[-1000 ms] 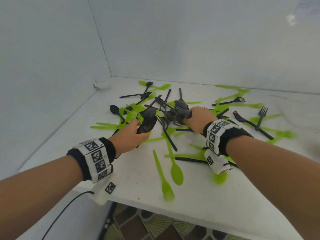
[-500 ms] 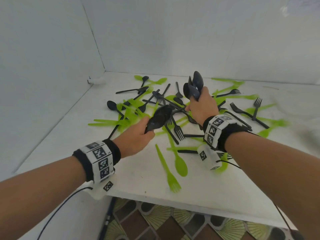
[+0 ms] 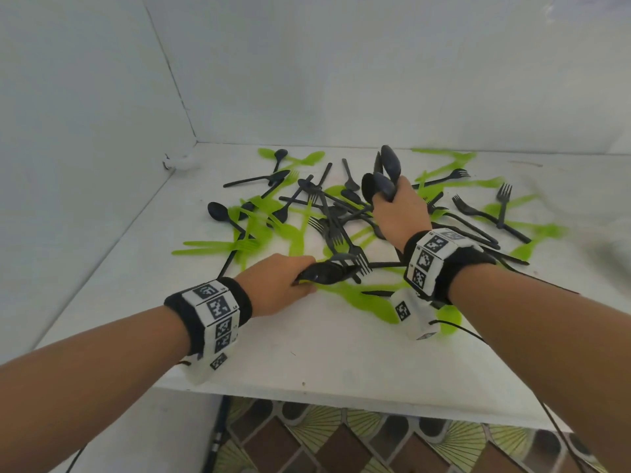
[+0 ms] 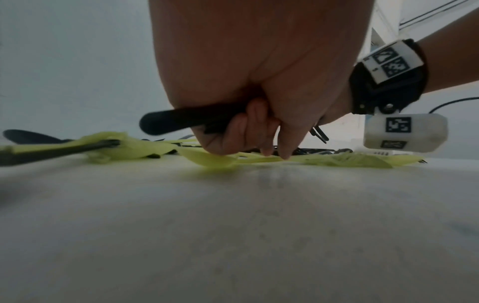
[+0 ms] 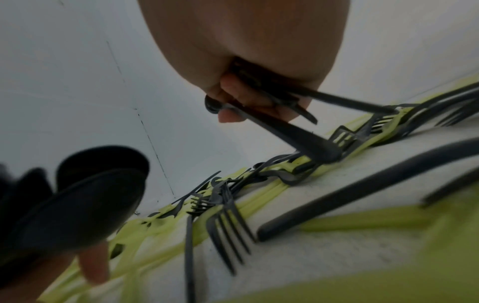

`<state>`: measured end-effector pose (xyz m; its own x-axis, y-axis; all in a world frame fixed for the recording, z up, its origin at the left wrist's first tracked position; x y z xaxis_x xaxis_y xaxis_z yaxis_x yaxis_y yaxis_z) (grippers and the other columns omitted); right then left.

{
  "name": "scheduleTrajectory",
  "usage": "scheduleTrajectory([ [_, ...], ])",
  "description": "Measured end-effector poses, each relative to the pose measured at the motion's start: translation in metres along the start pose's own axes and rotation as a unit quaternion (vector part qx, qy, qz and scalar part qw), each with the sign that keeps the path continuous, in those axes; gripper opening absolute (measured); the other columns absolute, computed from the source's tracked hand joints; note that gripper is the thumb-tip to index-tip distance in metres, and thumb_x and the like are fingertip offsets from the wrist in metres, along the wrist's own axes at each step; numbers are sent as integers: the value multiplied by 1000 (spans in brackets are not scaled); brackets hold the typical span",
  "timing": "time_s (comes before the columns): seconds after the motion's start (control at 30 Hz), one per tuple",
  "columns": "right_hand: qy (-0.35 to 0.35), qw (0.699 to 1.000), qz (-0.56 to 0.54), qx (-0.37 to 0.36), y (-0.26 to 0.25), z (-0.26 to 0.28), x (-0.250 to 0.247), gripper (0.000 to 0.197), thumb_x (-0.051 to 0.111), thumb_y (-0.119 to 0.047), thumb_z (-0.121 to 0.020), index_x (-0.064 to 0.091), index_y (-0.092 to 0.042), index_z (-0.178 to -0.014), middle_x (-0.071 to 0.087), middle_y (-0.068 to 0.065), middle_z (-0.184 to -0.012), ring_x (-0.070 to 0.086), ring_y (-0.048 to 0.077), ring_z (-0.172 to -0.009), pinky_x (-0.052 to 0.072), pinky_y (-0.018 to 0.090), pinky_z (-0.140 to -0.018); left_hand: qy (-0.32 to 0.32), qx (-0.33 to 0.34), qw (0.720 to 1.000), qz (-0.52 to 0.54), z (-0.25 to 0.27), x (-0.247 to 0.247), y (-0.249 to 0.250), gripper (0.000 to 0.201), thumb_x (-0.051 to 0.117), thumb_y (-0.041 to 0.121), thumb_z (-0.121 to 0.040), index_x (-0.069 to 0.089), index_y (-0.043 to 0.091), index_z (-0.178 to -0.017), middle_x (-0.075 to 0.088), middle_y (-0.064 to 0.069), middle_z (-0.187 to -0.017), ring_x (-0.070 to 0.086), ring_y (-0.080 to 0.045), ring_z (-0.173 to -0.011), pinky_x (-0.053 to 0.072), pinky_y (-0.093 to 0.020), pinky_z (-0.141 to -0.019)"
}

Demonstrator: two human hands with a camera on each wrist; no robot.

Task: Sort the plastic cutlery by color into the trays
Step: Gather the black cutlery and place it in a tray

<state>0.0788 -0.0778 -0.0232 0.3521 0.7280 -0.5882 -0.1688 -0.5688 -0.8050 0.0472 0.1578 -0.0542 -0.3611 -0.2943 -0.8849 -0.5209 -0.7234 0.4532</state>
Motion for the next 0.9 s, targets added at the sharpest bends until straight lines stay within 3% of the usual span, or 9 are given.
scheduleTrajectory([
  [0.1,-5,999,-35,-4,-10,0,11,24,51,-29,-94,53,-15,-114,72,9,-94,69,27,-85,56,41,-75,33,-44,998,38,3,-9,-6,17,63,32,-97,47,24,-98,54,3,-71,50,-16,-62,35,-30,-55],
  [0.23,-57,997,-44,-11,-24,4,33,16,53,-25,-97,53,-17,-110,74,2,-80,62,2,-56,42,26,-56,85,-66,992,62,15,-31,-15,14,59,30,-99,57,18,-93,57,2,-72,50,-16,-62,41,-33,-60],
  [0.37,-127,991,-9,-36,-41,8,62,14,54,-26,-94,58,-15,-102,72,0,-68,64,12,-61,43,27,-59,115,-108,987,35,34,-66,-55,7,57,24,-97,64,25,-95,62,5,-78,56,-14,-69,43,-26,-62],
  [0.43,-178,982,11,-56,-50,12,78,14,54,-26,-95,61,-15,-98,72,1,-66,58,8,-53,41,24,-53,95,-112,989,7,46,-79,-77,8,57,21,-97,64,24,-95,62,5,-80,56,-14,-73,43,-27,-66],
  [0.53,-226,970,26,-84,-64,20,101,13,53,-24,-96,63,-17,-95,75,-2,-69,51,1,-43,39,18,-45,5,-92,993,-68,64,-85,-100,12,59,17,-97,61,28,-93,59,9,-84,53,-6,-80,40,-31,-75],
  [0.63,-236,967,28,-96,-76,24,120,13,55,-26,-95,63,-16,-96,75,-1,-78,61,10,-63,41,24,-53,-52,-86,987,-125,78,-82,-108,35,56,9,-92,64,31,-117,57,9,-91,52,-13,-87,44,-34,-82],
  [0.73,-238,965,36,-101,-81,26,132,17,56,-27,-94,63,-13,-101,73,2,-87,65,20,-78,46,28,-63,-103,-78,975,-181,81,-72,-105,57,50,11,-96,50,44,-142,52,8,-97,53,-16,-95,42,-29,-81],
  [0.8,-237,966,34,-99,-81,26,136,19,55,-28,-94,63,-13,-103,73,5,-90,67,24,-83,50,31,-70,-103,-62,974,-194,79,-66,-105,50,48,19,-102,49,45,-144,48,8,-97,55,-17,-98,42,-28,-82],
  [0.9,-217,972,11,-87,-79,23,135,19,56,-27,-95,61,-12,-105,72,8,-94,67,26,-86,51,33,-71,-61,-31,982,-176,74,-65,-105,33,56,25,-102,64,34,-132,50,5,-97,56,-19,-95,44,-31,-80],
])
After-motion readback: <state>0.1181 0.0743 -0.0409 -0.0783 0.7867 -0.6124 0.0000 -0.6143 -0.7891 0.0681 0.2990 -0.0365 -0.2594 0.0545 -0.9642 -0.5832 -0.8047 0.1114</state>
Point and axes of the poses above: each hand's wrist, its own z-axis away from the middle knuckle, its own x-axis out of the palm, y = z × x, the point moved 2 cm from there along -z, towards the middle knuckle
